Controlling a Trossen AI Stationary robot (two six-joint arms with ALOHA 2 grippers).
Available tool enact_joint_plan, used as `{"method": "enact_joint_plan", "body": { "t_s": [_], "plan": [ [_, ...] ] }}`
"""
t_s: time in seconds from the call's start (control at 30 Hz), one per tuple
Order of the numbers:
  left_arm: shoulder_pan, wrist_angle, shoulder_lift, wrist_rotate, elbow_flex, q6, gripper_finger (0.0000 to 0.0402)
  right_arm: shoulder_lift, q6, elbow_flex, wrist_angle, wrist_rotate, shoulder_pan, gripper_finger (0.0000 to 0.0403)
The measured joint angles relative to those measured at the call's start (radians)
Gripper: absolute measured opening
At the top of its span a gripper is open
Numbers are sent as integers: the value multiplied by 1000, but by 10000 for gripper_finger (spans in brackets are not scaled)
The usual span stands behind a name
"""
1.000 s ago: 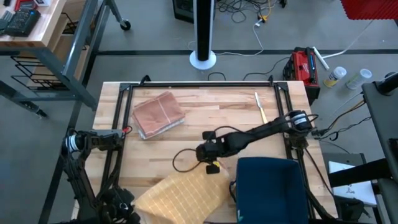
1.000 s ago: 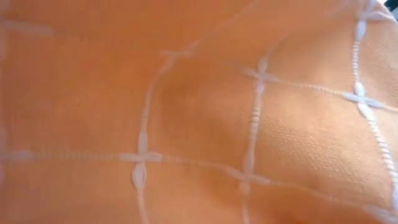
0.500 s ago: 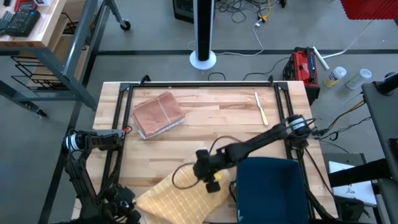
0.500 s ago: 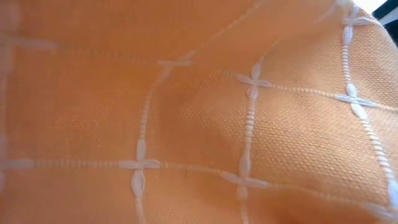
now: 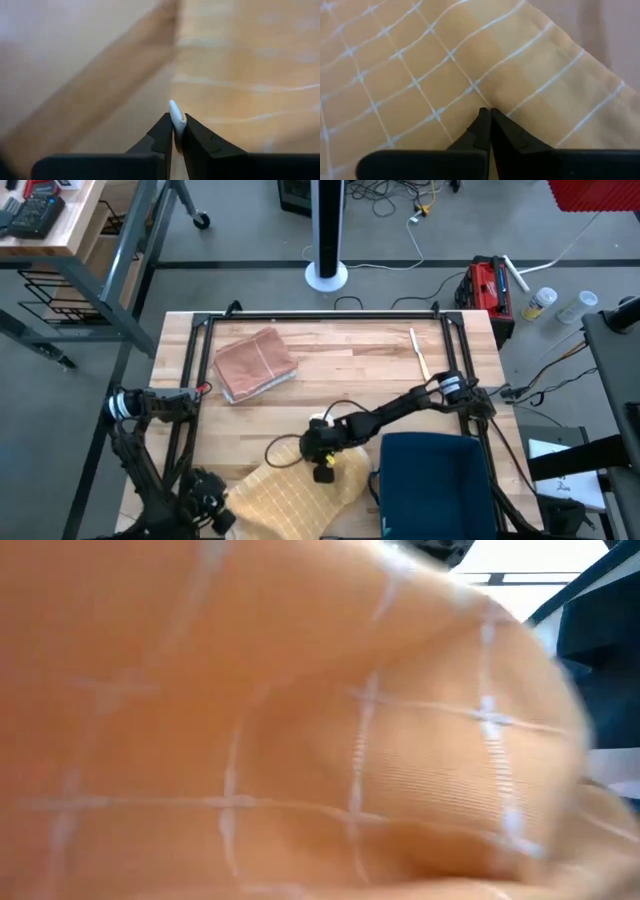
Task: Fold towel
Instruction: Fold the yellow towel
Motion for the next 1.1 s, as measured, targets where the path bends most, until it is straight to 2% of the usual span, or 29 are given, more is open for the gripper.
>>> {"method": "enact_joint_plan", "body": {
  "t_s": [0.13,0.23,0.37,0.43,0.57,0.77,0.87,0.97,1.03,1.1],
  "plan": [
    [41,-77,-3,115,-69,-46,14,0,121,0,-3,8,-69,1],
    [48,-276,-23,146,-105,-72,5,0,205,0,-11,77,-125,1],
    [53,-505,-88,130,-85,-101,7,0,294,0,-11,155,-189,0],
    [51,-555,-129,100,-70,-101,13,1,306,-1,9,158,-206,0],
    [40,-477,-245,6,-87,-49,24,-10,262,-5,68,170,-214,0],
    [9,-240,-332,2,-94,-54,27,-110,179,-2,142,170,-211,0],
    [4,-126,-349,47,-95,-50,27,-149,146,-3,123,179,-207,0],
    [-6,-106,-352,165,-95,-54,24,-181,115,-4,121,179,-203,0],
    [-8,-129,-354,194,-95,-55,22,-187,87,-3,160,112,-191,0],
    [-9,-139,-352,162,-95,-56,22,-181,71,-2,186,32,-163,0]
  ]
}}
